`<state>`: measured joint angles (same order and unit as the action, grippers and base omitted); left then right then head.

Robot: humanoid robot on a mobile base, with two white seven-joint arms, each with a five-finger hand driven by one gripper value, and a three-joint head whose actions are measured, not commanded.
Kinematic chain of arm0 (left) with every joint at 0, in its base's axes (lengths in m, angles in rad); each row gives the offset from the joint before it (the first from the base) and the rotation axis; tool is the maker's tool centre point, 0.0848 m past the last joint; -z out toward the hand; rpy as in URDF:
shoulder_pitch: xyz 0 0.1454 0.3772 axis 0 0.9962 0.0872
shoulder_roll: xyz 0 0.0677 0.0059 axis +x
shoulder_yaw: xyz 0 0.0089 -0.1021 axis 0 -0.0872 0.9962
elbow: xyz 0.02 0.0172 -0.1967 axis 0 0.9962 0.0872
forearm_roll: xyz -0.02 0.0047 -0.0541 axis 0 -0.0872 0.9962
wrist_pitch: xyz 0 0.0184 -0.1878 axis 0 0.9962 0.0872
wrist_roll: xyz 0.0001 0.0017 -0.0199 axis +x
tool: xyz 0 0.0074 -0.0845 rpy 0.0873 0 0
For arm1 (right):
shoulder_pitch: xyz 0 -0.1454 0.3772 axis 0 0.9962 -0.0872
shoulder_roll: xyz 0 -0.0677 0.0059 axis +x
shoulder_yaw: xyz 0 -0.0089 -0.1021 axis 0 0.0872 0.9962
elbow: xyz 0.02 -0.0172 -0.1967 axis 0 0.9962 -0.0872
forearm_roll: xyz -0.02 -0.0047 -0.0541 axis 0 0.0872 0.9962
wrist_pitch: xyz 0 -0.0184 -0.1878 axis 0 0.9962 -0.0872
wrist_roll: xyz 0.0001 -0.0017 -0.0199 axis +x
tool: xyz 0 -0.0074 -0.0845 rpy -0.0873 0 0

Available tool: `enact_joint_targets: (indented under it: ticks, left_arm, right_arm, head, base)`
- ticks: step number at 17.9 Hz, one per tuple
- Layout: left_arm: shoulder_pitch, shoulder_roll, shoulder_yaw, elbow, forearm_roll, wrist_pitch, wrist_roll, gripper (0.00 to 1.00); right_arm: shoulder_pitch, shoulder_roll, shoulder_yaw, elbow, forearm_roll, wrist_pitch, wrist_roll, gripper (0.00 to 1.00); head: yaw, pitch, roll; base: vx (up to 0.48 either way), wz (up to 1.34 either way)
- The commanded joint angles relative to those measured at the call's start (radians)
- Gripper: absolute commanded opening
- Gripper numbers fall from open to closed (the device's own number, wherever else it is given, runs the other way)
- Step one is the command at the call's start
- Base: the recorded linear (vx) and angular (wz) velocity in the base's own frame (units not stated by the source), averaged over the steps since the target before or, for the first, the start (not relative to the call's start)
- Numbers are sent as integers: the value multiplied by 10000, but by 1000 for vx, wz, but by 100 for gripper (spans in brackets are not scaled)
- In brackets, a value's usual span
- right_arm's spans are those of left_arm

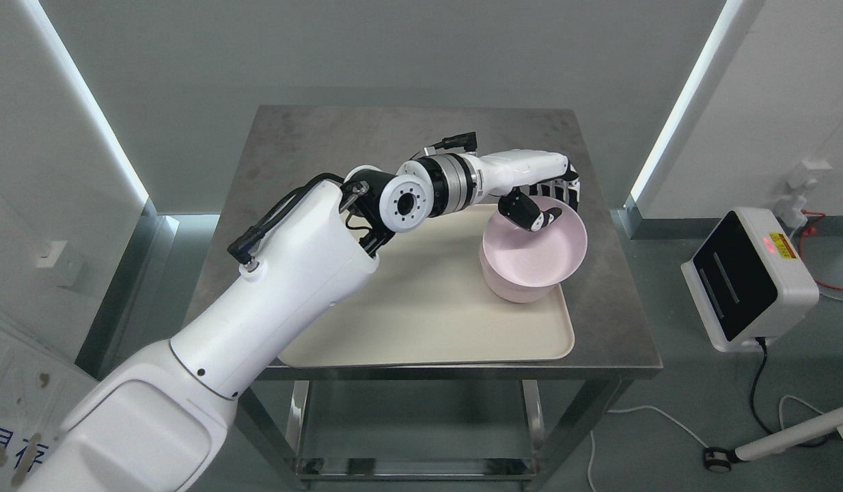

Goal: Stack pink IKEA bowls on left shelf middle
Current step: 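Grip the pink bowl with the left hand and lift it onto the other bowl, then release the stacked bowl and move the left hand below the stack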

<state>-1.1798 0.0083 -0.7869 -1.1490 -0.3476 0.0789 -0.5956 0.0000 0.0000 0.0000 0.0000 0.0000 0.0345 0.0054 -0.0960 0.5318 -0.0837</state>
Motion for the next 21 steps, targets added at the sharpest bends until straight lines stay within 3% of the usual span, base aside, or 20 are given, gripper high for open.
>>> enact_joint_targets:
  ticks: [1, 7, 11, 12, 14, 18, 21]
  left_arm:
    - [-228, 92, -92, 936, 40, -6, 50, 4]
    - [-213, 92, -139, 1013, -52, 9, 357, 6]
    - [-197, 92, -108, 1090, -52, 9, 418, 17]
    - [-197, 92, -62, 1090, -52, 24, 464, 22]
    - [-151, 92, 45, 1090, -52, 40, 465, 47]
    - [124, 92, 1055, 968, -21, -6, 250, 63]
    - [660, 92, 3472, -25, 55, -68, 66, 68]
  right_arm:
    - [291, -175, -107, -337, 0, -7, 7, 100]
    - [291, -175, -108, -337, 0, -7, 7, 100]
    - [291, -175, -107, -337, 0, -7, 7, 100]
    - [291, -175, -107, -337, 0, -7, 7, 100]
    - [291, -175, -108, -337, 0, -7, 7, 100]
    - [291, -175, -107, -337, 0, 8, 7, 100]
    - [291, -175, -108, -337, 0, 8, 7, 100]
  head:
    - [0, 0, 0]
    - [0, 0, 0]
    - [0, 0, 0]
    - [0, 0, 0]
    - [0, 0, 0]
    - [0, 0, 0]
    - [0, 0, 0]
  base:
    - [0, 0]
    - [0, 0]
    - [0, 0]
    - [0, 0]
    - [0, 0]
    - [0, 0]
    - [0, 0]
